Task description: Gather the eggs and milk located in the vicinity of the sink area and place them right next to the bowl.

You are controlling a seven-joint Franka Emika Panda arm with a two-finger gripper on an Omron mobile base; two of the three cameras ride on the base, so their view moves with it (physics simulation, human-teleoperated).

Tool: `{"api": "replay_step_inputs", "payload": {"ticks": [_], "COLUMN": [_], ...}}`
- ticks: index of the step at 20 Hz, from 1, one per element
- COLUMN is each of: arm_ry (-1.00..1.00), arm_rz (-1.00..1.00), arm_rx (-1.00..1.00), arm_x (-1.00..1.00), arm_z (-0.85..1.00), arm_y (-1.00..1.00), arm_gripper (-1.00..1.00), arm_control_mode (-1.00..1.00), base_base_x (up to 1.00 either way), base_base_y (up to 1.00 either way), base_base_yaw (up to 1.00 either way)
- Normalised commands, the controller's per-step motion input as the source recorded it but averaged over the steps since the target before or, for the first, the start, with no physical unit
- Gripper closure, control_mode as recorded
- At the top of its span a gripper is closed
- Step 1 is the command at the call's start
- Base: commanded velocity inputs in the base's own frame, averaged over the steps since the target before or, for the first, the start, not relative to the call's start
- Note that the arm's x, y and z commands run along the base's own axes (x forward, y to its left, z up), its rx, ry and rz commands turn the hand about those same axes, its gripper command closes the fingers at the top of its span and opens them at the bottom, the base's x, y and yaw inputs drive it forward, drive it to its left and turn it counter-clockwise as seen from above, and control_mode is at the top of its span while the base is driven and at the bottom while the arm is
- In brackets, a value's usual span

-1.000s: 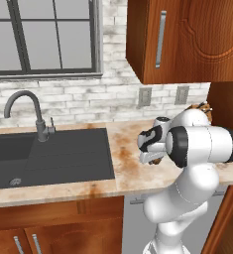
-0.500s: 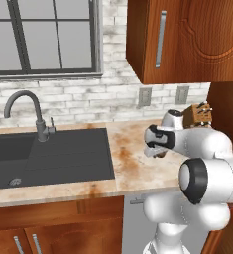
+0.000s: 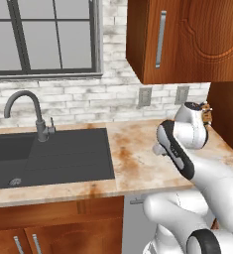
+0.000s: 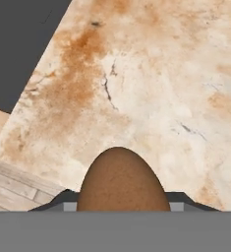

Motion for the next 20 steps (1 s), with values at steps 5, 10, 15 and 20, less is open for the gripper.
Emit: {"api": "replay_step_inputs", "payload": {"ticks": [5, 10, 15, 20], "arm_ry": [0.01, 0.00, 0.00, -0.01], "arm_rz": [-0.14, -0.15, -0.17, -0.09], "arm_rx": [0.00, 0.00, 0.00, 0.00], "arm_x": [-0.44, -0.10, 0.00, 0.00], "arm_z": [0.55, 0.04, 0.00, 0.00], "arm_y": [0.02, 0.10, 0.02, 0.00], "arm_gripper": [1.00, 1.00, 1.00, 1.00], "arm_control_mode": [-1.00, -1.00, -1.00, -1.00], "base_base_x": [0.00, 0.00, 0.00, 0.00], "base_base_y": [0.00, 0.00, 0.00, 0.00], "base_base_yaw": [0.00, 0.00, 0.00, 0.00]}}
